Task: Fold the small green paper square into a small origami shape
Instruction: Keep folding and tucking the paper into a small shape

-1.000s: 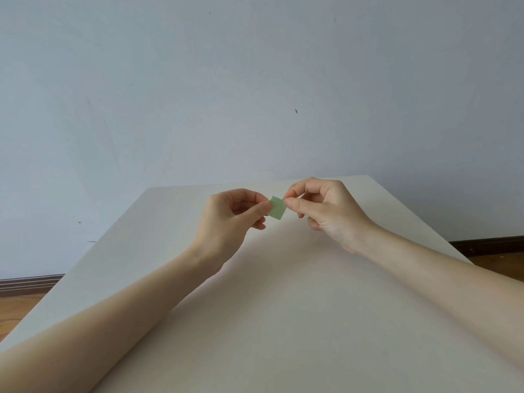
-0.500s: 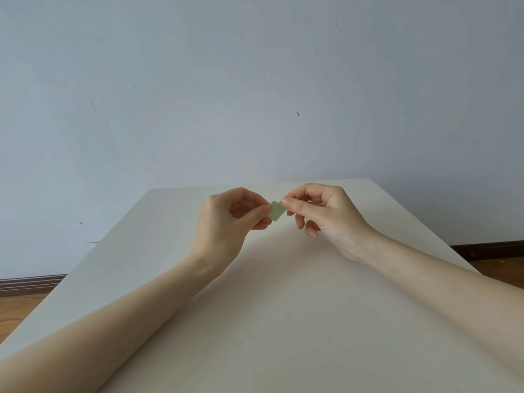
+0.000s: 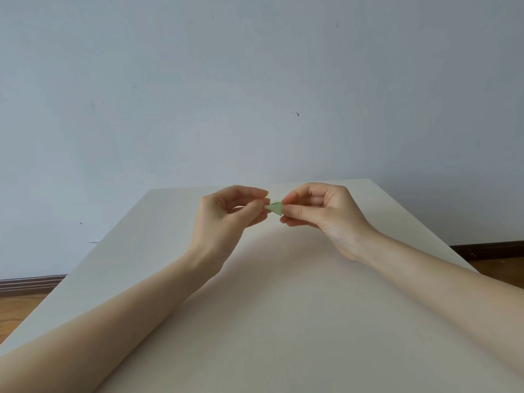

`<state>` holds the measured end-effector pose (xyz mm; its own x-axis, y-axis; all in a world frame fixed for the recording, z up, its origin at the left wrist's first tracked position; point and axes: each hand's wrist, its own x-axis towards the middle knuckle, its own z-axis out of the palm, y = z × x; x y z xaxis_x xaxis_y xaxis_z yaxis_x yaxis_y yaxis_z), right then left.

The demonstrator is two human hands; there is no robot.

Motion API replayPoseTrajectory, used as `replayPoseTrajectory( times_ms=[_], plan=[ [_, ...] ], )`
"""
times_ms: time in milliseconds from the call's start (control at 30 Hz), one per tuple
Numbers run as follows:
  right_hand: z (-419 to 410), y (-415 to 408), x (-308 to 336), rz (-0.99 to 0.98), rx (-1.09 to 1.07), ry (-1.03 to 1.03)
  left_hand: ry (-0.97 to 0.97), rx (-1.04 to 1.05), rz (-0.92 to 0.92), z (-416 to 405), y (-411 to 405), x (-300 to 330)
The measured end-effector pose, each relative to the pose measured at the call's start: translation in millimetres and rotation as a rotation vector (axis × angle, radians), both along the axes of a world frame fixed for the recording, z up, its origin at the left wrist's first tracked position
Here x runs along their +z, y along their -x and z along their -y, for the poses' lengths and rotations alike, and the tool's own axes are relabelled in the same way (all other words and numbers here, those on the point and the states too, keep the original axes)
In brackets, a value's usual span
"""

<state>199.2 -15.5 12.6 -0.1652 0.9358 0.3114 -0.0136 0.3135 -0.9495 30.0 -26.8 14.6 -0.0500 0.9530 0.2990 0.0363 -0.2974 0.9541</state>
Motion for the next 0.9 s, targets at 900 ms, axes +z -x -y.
replayPoseTrajectory(
  times_ms=[900],
  plan=[
    [3, 1, -2, 0.309, 0.036, -0.197, 0.488, -0.311, 0.25, -11, 14, 3]
  ],
)
